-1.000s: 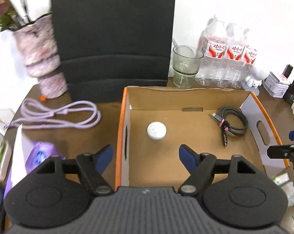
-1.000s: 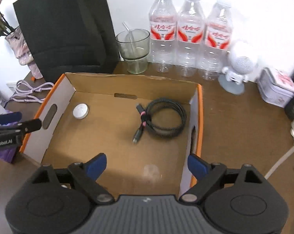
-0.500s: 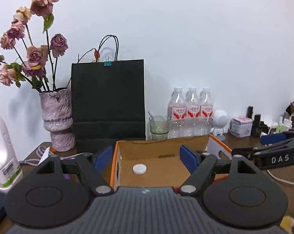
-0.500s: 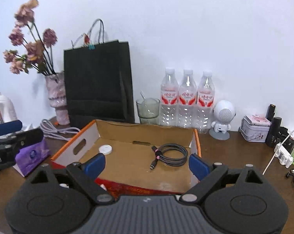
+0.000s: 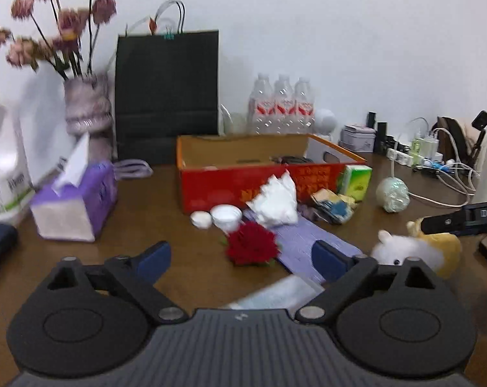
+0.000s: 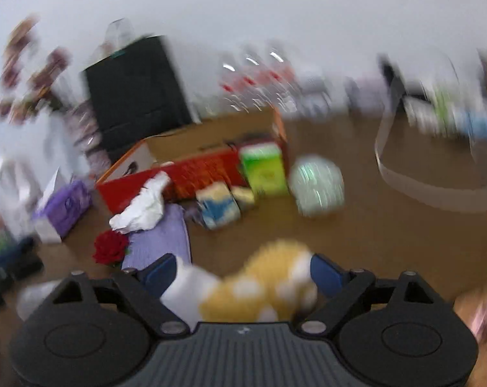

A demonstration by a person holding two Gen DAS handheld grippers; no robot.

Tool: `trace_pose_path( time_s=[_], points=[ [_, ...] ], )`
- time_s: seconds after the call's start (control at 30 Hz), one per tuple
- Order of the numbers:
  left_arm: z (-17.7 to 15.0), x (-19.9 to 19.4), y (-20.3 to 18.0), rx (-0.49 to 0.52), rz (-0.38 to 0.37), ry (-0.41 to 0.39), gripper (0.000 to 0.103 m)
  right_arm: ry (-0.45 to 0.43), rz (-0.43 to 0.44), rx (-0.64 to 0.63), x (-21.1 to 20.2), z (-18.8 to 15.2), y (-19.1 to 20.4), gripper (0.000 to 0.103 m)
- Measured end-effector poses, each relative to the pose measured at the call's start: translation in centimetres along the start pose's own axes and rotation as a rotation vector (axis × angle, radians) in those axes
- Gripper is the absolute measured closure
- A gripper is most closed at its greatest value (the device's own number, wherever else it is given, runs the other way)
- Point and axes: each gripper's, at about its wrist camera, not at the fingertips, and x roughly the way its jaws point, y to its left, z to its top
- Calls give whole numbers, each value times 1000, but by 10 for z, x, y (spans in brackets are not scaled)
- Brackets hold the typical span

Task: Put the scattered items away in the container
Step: 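Grasp the plush sheep with the right tool while the left tool grasps the bead container, then lower the plush sheep and bead container into the box and release both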

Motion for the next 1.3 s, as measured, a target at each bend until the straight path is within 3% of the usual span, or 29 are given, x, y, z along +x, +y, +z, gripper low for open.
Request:
trace_pose_path(
  time_s=[0.07,0.13,0.2,0.33,0.4,0.47,0.5,0.53,0.6,0.7,0.77,0.83,0.9,0.97,1.03,1.13,1.3],
  points=[
    [-2,4,-2,3,-13,19,27,27,-9,35,8,-3,-7,20],
    [-9,2,-4,4,-28,19,58,42,-21,28,17,-1,-9,30],
    [-17,-6,-11,26,-52,10,67,50,-22,3,21,-2,-5,35],
    [-44,-31,-40,149,-23,-48,66,63,0,-100,19,-6,3,39],
    [-56,-39,-48,151,-26,-25,66,56,12,-127,16,-10,4,39],
    [-68,-51,-53,157,1,-61,66,46,34,-139,10,-15,3,39],
    [-72,-55,-56,175,28,-59,60,47,42,-143,8,-17,3,39],
    [-74,-58,-58,184,63,-53,43,50,52,-153,5,-18,3,39],
    [-76,-70,-57,170,113,-75,22,64,63,-175,0,-20,5,39],
    [-72,-90,-48,127,119,-62,13,75,63,-169,-9,-18,7,42],
    [-71,-99,-42,95,82,-36,8,75,78,-164,-15,-15,9,42],
    [-71,-99,-37,94,11,-8,8,79,83,-158,-16,-11,9,42],
    [-72,-91,-35,122,2,27,9,91,88,-163,-12,-10,11,42],
    [-72,-82,-32,135,1,71,16,118,83,-167,-4,-10,12,42],
    [-74,-76,-24,113,-49,101,31,144,70,-183,3,-10,14,42],
    [-77,-69,-16,104,-92,140,33,182,91,-212,7,-13,18,53],
    [-81,-62,-18,167,-93,160,37,217,70,-287,9,-12,30,57]
  ],
)
